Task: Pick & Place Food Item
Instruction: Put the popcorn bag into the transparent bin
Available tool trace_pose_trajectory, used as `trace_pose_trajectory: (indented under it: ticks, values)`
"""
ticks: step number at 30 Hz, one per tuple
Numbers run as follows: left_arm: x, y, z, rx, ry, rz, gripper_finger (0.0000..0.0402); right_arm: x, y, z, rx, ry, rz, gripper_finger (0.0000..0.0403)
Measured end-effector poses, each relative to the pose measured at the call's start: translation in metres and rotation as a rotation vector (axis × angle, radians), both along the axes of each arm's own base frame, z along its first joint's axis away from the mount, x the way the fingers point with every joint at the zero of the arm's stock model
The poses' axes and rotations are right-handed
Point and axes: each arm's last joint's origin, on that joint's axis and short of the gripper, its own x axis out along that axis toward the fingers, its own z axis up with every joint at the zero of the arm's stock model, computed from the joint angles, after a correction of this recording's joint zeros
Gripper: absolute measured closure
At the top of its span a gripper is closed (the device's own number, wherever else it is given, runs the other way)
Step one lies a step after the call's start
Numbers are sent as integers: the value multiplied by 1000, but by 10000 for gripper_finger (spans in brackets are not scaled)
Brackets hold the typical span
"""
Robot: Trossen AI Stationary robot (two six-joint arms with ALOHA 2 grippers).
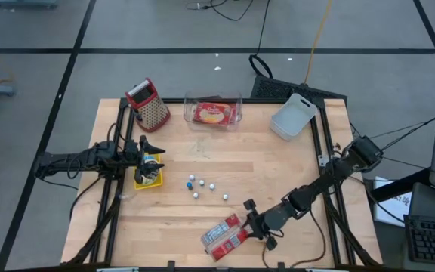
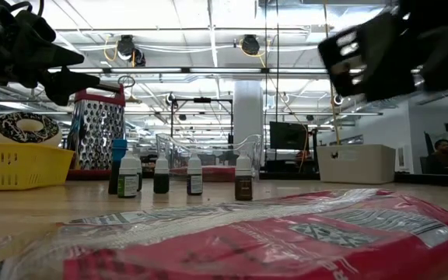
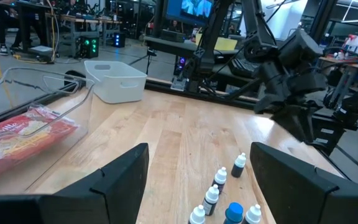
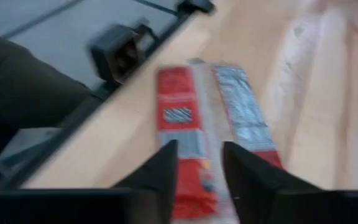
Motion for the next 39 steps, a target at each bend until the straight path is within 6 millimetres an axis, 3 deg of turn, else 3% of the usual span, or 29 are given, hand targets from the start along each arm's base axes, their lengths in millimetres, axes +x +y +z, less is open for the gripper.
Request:
trace_pose_trajectory:
  ticks: [6, 12, 22, 35, 39]
  values:
    - [0, 0, 0, 0, 0, 0, 121, 16, -20, -18, -6, 63, -32, 166]
    - [0, 0, 0, 0, 0, 0, 121, 23, -27, -41, -6, 124, -23, 155]
    - [0, 0, 0, 0, 0, 0, 121, 22, -25, -58, -4, 199, 7, 214]
    - [0, 0, 0, 0, 0, 0, 121, 18, -27, -63, -29, 260, 3, 389]
    - [0, 0, 0, 0, 0, 0, 121, 18, -27, -63, -50, 250, 19, 397]
